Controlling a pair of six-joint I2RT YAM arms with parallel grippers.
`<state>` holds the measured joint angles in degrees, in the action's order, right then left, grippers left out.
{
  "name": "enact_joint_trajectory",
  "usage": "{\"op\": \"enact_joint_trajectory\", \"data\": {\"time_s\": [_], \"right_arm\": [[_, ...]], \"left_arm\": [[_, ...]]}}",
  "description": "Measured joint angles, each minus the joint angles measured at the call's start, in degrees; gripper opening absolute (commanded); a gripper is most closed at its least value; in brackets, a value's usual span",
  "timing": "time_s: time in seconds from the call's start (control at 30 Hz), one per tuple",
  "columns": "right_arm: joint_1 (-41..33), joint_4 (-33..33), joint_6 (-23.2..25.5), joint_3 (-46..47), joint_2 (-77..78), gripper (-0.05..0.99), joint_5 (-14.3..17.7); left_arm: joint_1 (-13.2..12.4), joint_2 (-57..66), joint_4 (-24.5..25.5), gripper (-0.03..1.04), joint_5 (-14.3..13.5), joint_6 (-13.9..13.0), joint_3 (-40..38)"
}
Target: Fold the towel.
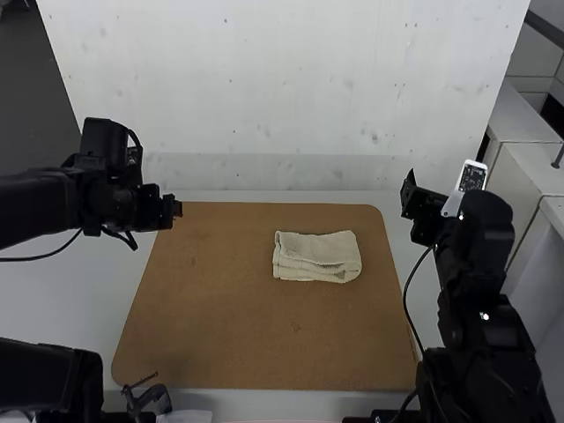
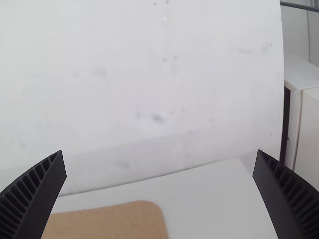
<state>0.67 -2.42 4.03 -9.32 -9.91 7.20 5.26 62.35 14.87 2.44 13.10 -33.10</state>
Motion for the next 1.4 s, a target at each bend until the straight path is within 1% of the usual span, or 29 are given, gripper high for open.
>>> {"op": "enact_joint_trajectory", "data": {"time_s": [0.23,0.4,0.5,0.6,0.67,0.73,0.83,0.93,1.13,1.4], "right_arm": [[-0.8,0.5,-0.2,4.0,9.2,0.96,-1.7],[-0.9,0.6,-0.2,4.7,9.6,0.96,-2.1],[-0.9,0.3,-0.2,5.2,9.6,0.96,-2.1],[-0.9,0.2,-0.2,5.4,9.6,0.96,-2.1],[-0.9,0.1,-0.2,5.5,9.6,0.96,-2.2],[-0.9,-0.1,-0.2,5.5,9.6,0.96,-2.3],[-0.9,-0.2,-0.2,5.5,9.6,0.96,-2.3],[-0.9,-0.2,-0.2,5.5,9.6,0.96,-2.3],[-0.9,-0.3,-0.2,5.5,9.6,0.96,-2.3],[-0.9,-1.0,-0.2,5.6,9.6,0.96,-2.3]], "left_arm": [[0.0,-5.9,-0.6,0.97,0.2,0.0,2.8],[0.0,-11.6,-1.5,0.97,0.2,0.0,5.4],[0.0,-17.5,-2.3,0.96,0.1,0.0,8.4],[0.0,-25.5,-2.4,0.96,-0.5,-0.2,12.0],[0.0,-32.5,-2.5,0.93,-1.0,-0.9,14.5],[0.0,-39.5,-2.6,0.93,-1.4,-1.8,16.3],[0.8,-47.4,-2.6,0.93,-2.4,-2.9,17.3],[1.6,-51.8,-1.4,0.94,-3.0,-3.5,17.3],[1.9,-54.4,1.6,0.94,-4.3,-3.9,17.2],[1.9,-54.4,0.8,0.94,-7.6,-4.9,18.4]]}}
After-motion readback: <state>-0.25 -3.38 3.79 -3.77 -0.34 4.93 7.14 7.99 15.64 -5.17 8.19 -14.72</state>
